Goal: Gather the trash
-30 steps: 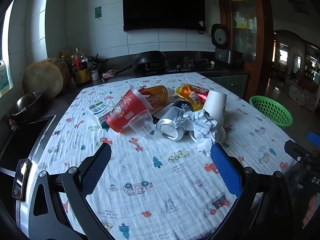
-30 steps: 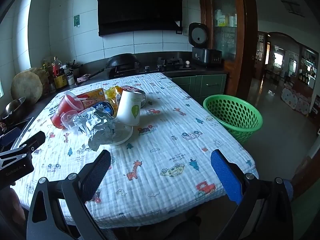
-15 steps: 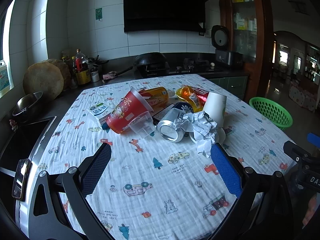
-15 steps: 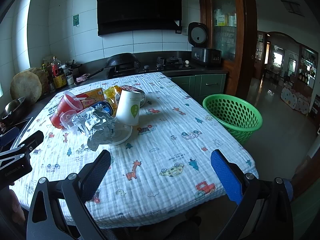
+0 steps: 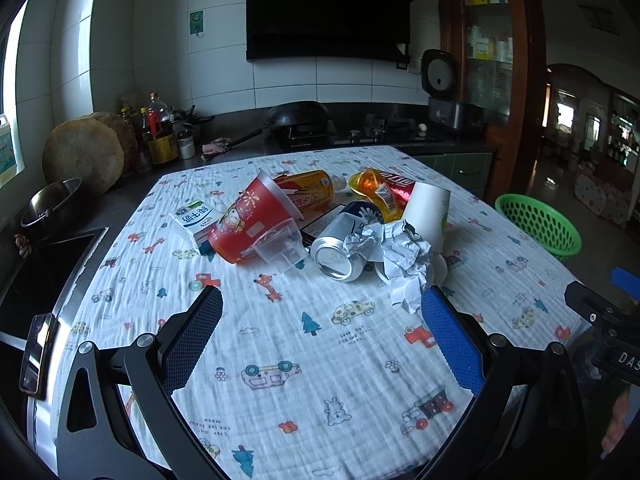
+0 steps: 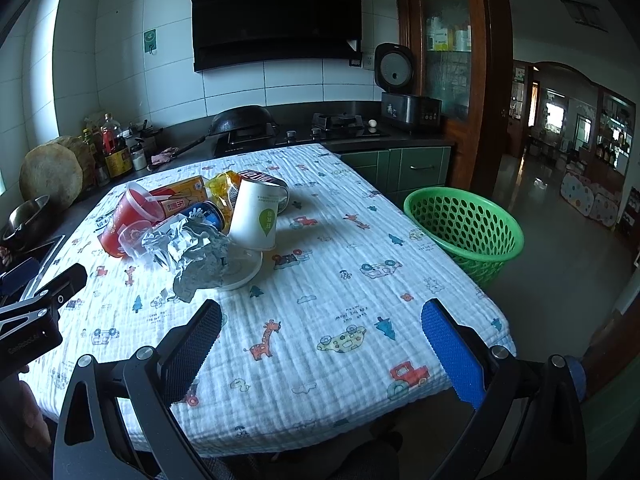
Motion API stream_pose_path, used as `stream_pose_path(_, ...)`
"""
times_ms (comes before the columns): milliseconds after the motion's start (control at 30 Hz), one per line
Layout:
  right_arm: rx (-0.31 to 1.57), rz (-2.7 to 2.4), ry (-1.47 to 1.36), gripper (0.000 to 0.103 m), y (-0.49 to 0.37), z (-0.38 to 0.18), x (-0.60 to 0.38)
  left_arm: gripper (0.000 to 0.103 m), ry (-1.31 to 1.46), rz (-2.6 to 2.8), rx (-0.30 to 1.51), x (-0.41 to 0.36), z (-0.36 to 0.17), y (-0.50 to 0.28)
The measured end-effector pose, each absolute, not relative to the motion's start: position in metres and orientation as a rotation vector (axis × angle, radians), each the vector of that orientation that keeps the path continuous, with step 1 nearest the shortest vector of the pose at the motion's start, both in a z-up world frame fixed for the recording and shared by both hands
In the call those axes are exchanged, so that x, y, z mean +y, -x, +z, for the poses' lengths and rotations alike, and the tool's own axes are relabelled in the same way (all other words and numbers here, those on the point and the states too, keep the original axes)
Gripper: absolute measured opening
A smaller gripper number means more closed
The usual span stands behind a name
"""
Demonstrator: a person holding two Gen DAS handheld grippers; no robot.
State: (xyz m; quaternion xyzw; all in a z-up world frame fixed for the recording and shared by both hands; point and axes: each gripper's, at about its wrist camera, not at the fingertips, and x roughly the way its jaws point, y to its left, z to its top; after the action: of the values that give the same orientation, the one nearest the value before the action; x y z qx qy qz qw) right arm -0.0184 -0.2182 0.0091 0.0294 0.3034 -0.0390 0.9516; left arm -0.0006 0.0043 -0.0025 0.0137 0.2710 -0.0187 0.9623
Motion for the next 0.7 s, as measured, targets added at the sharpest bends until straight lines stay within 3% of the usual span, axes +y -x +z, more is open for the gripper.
stream_pose_path(700, 0.62, -0.077, -0.054, 0.097, 0.0161, 0.0095, -0.2166, 0.098, -0.033, -0.042, 0.562, 0.0037, -0.0045, -0.0015)
